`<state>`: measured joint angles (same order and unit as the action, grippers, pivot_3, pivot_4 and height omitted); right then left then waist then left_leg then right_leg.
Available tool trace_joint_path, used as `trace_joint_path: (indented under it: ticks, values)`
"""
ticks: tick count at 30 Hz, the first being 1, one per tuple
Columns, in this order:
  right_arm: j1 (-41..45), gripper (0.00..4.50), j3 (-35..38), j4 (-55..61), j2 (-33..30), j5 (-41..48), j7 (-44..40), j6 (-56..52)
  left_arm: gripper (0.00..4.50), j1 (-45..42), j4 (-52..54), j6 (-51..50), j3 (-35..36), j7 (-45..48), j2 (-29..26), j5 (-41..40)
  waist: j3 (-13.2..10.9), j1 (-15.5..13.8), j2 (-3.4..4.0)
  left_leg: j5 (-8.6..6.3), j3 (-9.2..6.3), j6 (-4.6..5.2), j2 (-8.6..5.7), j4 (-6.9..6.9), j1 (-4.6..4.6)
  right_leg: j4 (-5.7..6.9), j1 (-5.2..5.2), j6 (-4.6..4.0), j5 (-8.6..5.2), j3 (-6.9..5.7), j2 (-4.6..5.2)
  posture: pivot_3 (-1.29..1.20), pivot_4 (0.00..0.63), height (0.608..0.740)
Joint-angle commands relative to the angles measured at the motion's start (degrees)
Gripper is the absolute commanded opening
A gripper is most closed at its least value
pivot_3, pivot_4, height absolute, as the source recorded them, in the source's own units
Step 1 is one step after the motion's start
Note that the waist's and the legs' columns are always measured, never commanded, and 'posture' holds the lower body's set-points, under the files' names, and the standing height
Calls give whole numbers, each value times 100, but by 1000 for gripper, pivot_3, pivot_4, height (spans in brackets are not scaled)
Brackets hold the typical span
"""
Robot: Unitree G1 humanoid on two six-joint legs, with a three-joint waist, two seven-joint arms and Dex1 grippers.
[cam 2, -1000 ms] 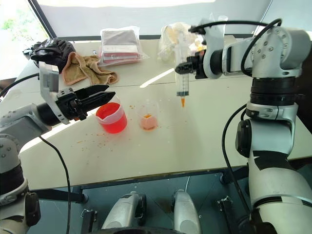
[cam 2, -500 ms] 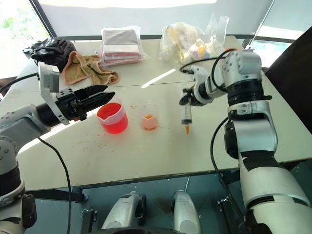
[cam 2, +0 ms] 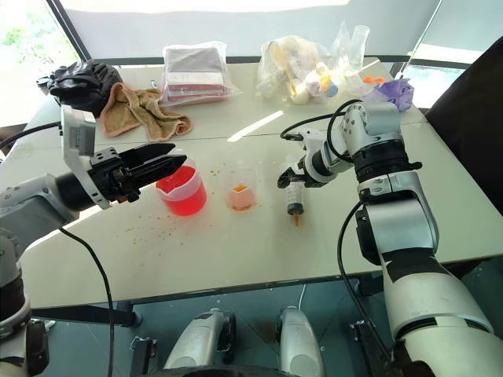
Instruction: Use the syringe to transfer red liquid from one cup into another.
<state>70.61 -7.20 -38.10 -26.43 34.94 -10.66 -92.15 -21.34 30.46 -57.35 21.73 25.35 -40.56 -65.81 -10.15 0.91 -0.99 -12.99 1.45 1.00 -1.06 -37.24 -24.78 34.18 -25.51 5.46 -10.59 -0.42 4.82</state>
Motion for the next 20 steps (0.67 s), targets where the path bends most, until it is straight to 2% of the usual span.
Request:
trace_joint_path:
  ticks: [1,7,9,15,20]
  values:
    - [-53,4444,-90,753,-313,113,-141,-35,2520,18,183,256,165,48,-92,-117,0,-9,0,0,0,0,0,0,0,0,0,0,0,0,0,0,150,740]
    - [-380,4444,-327,2265,-1091,224,-857,-4,2520,259,237,363,225,225,-368,-134,0,-7,0,-1,1,1,0,0,0,-5,0,-1,-1,0,1,0,150,740]
    - [-563,4444,-360,3072,-1465,251,-1272,366,2520,431,248,413,291,383,-549,-33,-1,-6,0,-1,2,0,2,2,2,-6,-1,-2,-2,0,0,0,150,740]
    - [-907,4444,-269,4618,-2773,725,-3502,1512,2520,940,204,597,404,1125,-1187,323,-13,-13,8,-4,8,-1,5,9,2,-13,-6,-1,-5,0,3,0,150,740]
    - [-1072,4444,-277,4916,-3410,584,-4485,2168,2520,1197,-107,543,860,1559,-1593,337,-15,-7,6,-8,13,-6,8,9,4,-19,-10,-2,-6,-3,16,0,150,740]
